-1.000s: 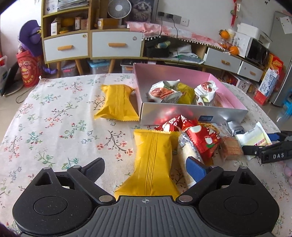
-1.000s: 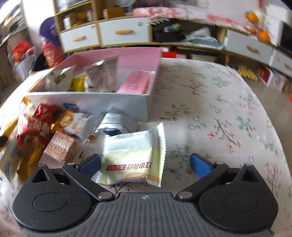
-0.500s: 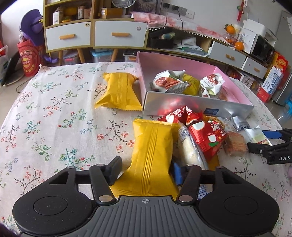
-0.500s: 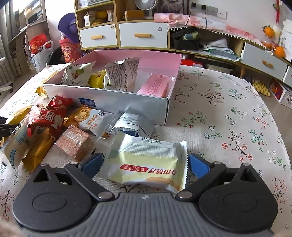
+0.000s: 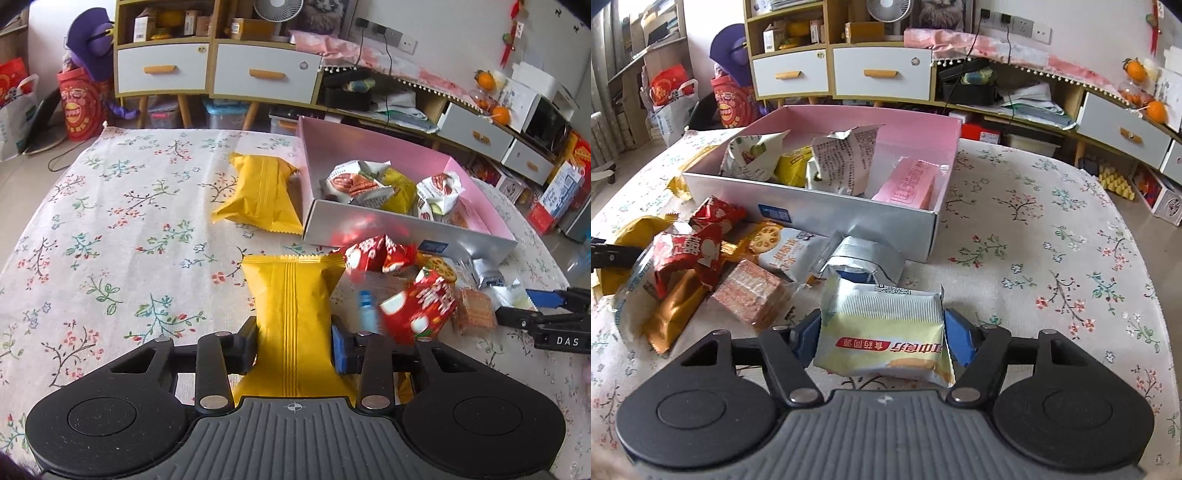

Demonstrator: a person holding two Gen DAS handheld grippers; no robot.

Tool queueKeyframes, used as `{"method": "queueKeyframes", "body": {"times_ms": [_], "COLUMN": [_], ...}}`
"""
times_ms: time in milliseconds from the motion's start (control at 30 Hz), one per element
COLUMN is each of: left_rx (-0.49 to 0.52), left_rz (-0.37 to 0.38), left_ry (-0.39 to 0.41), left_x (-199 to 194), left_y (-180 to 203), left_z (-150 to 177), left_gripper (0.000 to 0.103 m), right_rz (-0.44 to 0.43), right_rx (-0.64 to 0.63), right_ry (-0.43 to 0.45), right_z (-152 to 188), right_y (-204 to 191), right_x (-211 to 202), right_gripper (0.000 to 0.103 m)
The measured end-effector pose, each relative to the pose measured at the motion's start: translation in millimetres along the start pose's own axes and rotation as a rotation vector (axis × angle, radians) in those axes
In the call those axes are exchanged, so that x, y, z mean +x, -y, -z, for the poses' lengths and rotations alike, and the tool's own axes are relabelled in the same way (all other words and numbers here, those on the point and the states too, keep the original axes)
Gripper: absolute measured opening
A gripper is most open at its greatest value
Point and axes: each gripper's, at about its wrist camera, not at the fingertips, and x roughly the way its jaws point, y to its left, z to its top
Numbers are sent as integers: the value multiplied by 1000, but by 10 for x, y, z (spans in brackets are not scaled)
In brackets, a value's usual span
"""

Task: Organize snacks
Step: 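Grasp the yellow pillow pack with left tool while right tool grasps white-yellow biscuit pack, then carry both packs over the pink box and open both tools to drop them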

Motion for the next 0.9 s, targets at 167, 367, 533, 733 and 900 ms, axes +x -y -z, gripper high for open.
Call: {"method": "queueKeyframes", "body": {"times_ms": [167,367,533,733,900], "left_rx": [-12,-36,-65,-82,-68], "left_rz": [-5,-20,-25,4,26], "left_ry": [16,28,45,81,91], "left_x": [-49,-105,-158,-239,-244], "left_y": [-3,-2,1,100,279], "left_z": [-14,-60,-109,-211,-281], "left_gripper": [36,35,35,35,35], "right_rz": [-14,-24,-34,-63,-95], "right_rx": [23,52,66,96,114], "right_ry": [4,28,44,86,118], "right_z": [-19,-53,-73,-143,-224], "right_y": [3,26,27,15,-45], "right_x": [-44,-120,-152,-221,-249], "right_gripper": [65,65,65,65,65]}}
